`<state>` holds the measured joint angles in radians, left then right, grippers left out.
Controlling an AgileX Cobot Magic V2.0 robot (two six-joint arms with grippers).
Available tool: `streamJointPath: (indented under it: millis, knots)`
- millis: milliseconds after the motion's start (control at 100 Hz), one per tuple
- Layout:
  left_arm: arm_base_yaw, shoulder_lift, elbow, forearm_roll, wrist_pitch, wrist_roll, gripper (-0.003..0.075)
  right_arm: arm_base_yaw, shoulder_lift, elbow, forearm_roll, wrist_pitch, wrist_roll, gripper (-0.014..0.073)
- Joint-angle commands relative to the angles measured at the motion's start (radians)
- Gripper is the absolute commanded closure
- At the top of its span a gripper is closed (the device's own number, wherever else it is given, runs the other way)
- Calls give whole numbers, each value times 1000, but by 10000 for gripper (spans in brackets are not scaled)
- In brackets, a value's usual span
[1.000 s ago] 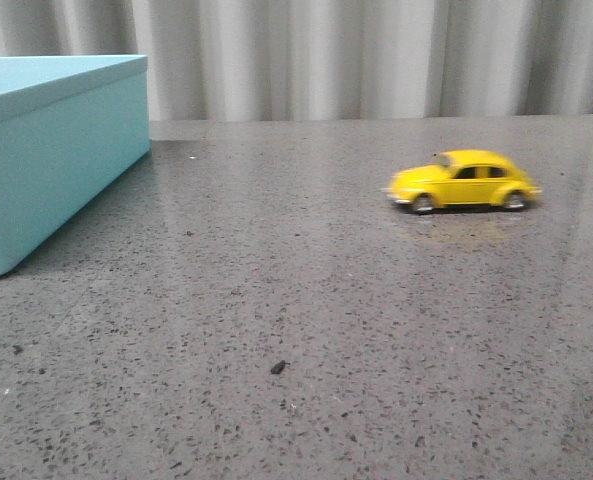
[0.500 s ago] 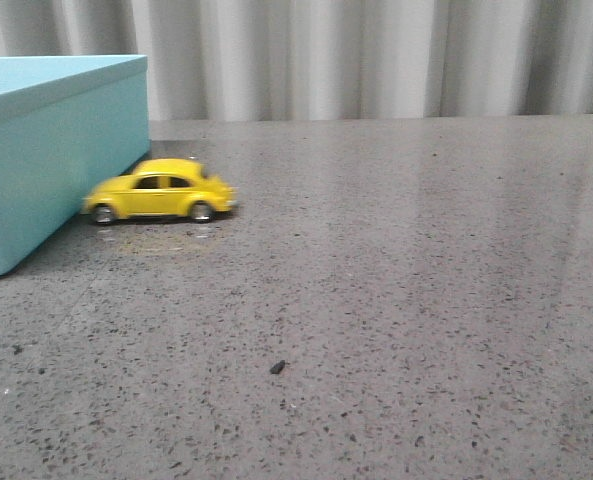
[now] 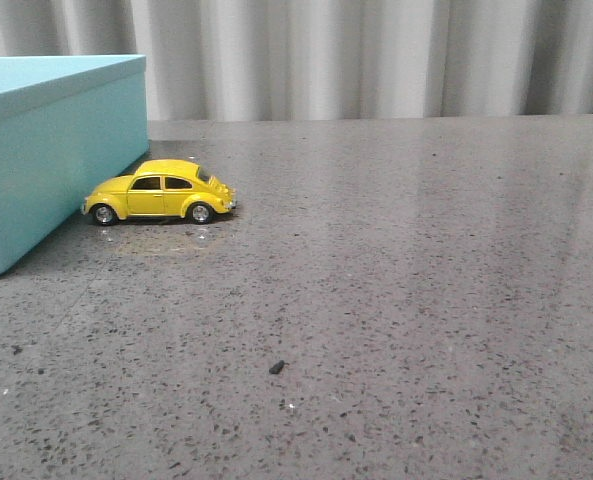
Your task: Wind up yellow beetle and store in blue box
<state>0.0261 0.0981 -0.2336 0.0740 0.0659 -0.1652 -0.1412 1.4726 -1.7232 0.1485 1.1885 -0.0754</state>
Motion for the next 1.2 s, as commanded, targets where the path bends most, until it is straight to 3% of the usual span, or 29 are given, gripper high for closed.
streamJointPath:
  millis: [0,290,730,920,1190]
  knots:
    - [2,26,-61,-2,-33,-1,741,0,-68,-27,10,-81,-12,655]
    - [-28,191,-202,-11,39,-1,741,0,-213,67,10,-230,-16,655]
    - [-222,568,-493,-11,174,0,741,0,-543,483,10,-569,-50,655]
    - [-309,713,-640,-9,303,31,741,0,-670,641,7,-668,-50,655]
    - [-379,915,-880,-11,519,126,741,0,-761,753,7,-672,-50,655]
